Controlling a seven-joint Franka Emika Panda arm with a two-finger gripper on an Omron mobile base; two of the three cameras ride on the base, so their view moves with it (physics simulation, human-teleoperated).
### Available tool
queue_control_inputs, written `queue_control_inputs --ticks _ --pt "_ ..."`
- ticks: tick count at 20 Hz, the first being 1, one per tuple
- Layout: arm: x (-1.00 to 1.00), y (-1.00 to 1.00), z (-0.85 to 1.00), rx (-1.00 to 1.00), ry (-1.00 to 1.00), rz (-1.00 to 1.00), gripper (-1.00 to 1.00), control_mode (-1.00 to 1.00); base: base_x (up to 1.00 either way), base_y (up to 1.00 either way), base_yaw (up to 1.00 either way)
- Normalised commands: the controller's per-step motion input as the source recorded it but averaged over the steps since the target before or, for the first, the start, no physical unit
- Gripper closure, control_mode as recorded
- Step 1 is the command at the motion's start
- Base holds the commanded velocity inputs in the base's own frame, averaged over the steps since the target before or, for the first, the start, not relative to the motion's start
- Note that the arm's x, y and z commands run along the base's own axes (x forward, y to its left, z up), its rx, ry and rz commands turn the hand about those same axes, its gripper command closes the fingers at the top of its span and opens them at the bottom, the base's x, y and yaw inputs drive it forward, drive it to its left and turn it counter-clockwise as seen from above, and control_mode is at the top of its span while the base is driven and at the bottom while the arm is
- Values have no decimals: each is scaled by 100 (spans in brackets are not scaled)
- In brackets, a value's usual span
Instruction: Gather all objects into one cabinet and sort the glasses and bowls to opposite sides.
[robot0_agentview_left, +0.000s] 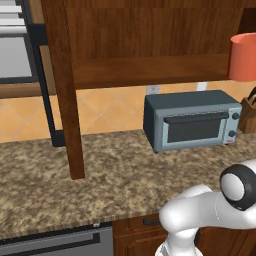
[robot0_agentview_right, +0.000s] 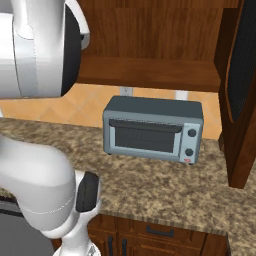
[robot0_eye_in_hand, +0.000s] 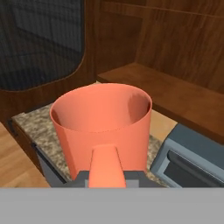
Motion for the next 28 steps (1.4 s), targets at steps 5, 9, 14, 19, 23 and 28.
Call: queue_control_inputs --ticks 5,9,14,19,23,28 --pt "0 0 -6 0 0 0 100 -100 0 0 0" --pt "0 0 -4 0 0 0 100 -100 0 0 0" --pt "0 0 0 0 0 0 100 100 -16 0 0" --pt "0 0 0 0 0 0 100 100 -96 19 5" --pt "0 0 0 0 0 0 100 100 -100 33 20" --pt "0 0 0 0 0 0 100 100 -97 75 46"
